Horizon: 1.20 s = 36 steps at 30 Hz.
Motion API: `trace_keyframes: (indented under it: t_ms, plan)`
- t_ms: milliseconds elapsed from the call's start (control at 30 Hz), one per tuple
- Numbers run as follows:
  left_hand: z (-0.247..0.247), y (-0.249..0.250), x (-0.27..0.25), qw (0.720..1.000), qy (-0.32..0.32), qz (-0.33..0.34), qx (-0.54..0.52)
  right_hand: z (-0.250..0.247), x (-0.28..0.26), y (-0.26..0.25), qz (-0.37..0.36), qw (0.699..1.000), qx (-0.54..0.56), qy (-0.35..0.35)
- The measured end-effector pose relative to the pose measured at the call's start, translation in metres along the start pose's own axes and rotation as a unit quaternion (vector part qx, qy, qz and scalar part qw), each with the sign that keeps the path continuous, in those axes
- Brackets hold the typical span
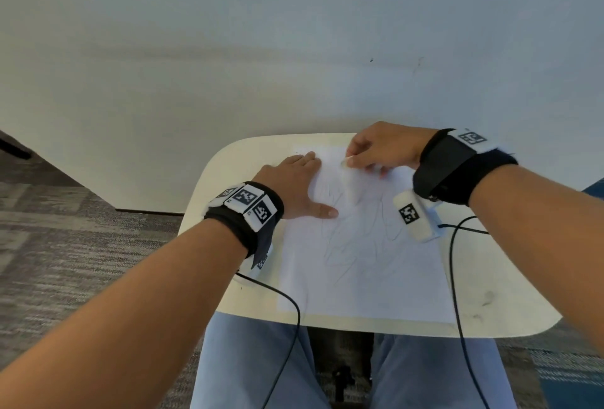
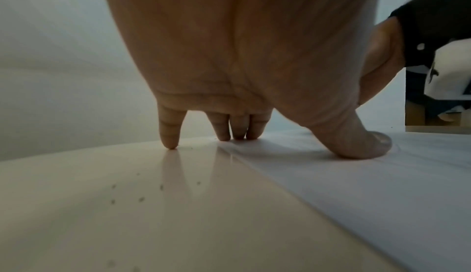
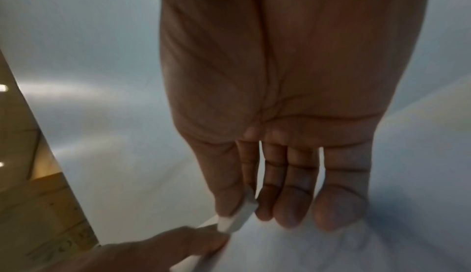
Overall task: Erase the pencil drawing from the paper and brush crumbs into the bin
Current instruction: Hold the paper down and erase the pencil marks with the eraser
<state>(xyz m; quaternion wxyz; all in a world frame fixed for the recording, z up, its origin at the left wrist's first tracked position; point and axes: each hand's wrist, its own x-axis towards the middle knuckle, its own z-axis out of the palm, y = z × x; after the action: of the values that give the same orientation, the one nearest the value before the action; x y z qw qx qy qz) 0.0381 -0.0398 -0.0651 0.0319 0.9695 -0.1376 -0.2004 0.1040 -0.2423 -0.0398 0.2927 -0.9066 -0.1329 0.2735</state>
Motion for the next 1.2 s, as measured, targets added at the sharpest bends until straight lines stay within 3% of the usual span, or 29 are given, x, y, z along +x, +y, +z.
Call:
trace_keyframes:
  t_ms: [67, 233, 333, 433, 567, 733, 900, 1033, 1200]
  plan:
    - [0.001, -0.001, 0.001, 1.000, 0.008, -0.002, -0.003, 0.012, 0.005, -0.014, -0.026, 0.999, -0.019, -0.004]
    - [0.007, -0.004, 0.002, 0.999, 0.029, 0.005, -0.013, 0.031, 0.009, -0.028, -0.085, 0.989, -0.100, 0.073]
    - [0.009, -0.007, 0.003, 0.999, 0.036, 0.008, -0.018, 0.041, 0.001, -0.033, -0.126, 0.981, -0.140, 0.045]
    - [0.007, -0.007, 0.004, 0.999, 0.027, 0.008, -0.020, 0.035, 0.000, -0.034, -0.121, 0.981, -0.150, 0.015]
    - [0.007, -0.006, 0.005, 1.000, 0.017, 0.000, -0.009, 0.029, 0.009, -0.029, -0.105, 0.982, -0.124, 0.098]
    - [0.008, -0.008, 0.005, 1.000, 0.016, 0.008, -0.020, 0.039, 0.003, -0.034, -0.111, 0.983, -0.146, 0.003]
    - [0.006, -0.005, 0.004, 1.000, 0.008, 0.001, -0.012, 0.031, 0.011, -0.029, -0.098, 0.984, -0.115, 0.090]
    - [0.006, -0.006, 0.005, 1.000, 0.004, 0.002, -0.023, 0.034, 0.004, -0.031, -0.088, 0.989, -0.118, -0.015]
    - [0.003, -0.004, 0.004, 1.000, -0.011, 0.000, -0.007, 0.027, 0.010, -0.026, -0.090, 0.986, -0.111, 0.083]
